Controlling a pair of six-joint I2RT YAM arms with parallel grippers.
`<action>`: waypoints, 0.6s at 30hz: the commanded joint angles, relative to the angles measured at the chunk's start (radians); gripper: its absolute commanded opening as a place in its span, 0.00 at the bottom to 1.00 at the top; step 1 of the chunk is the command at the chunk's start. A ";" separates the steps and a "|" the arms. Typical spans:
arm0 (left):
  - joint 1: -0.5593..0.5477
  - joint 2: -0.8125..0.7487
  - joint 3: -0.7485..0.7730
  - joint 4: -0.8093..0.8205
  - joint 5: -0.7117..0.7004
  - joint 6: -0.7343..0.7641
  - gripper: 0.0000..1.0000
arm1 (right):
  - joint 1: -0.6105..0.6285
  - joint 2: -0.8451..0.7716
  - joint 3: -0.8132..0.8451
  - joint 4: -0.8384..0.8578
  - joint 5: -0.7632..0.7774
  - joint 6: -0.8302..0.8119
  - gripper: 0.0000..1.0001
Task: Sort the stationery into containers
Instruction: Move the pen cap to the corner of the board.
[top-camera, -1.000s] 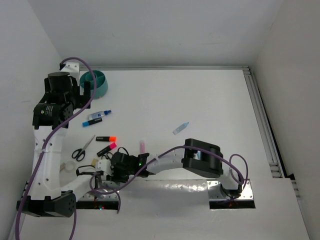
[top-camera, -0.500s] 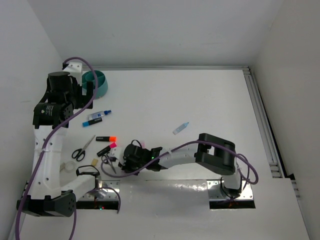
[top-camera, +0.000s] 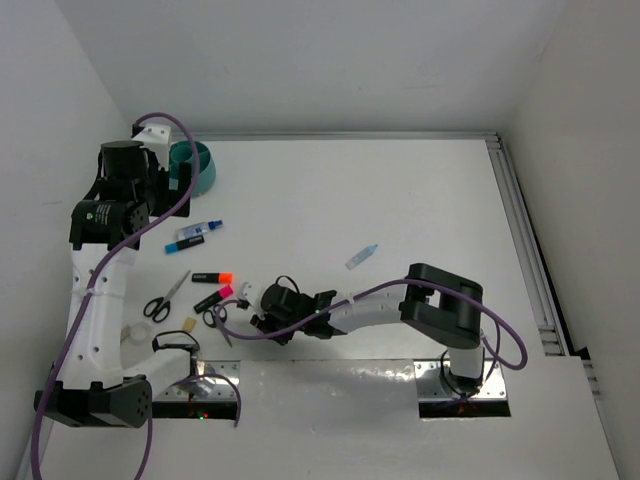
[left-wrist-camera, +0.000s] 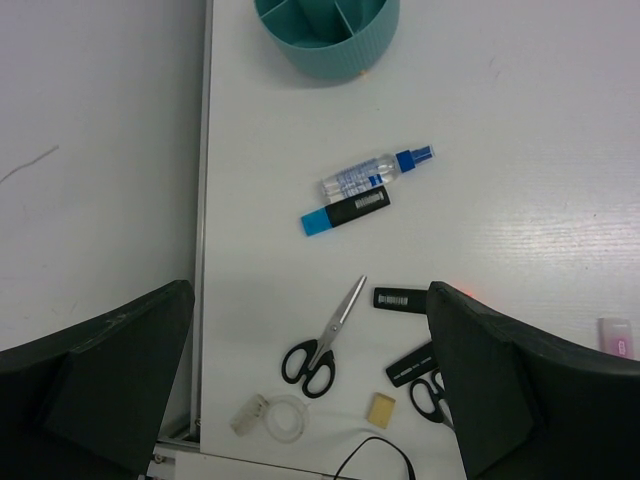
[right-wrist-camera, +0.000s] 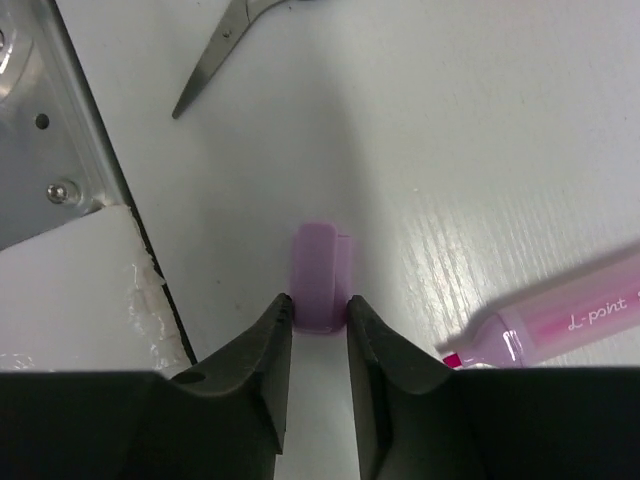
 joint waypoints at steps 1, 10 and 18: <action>0.010 -0.007 0.027 0.031 0.010 0.007 1.00 | 0.000 -0.024 -0.004 -0.030 0.019 0.022 0.28; 0.009 -0.019 0.010 0.039 0.012 0.019 1.00 | 0.042 0.057 0.129 -0.134 0.103 -0.020 0.34; 0.004 -0.027 0.005 0.039 0.013 0.007 1.00 | 0.054 0.089 0.128 -0.211 0.146 -0.012 0.34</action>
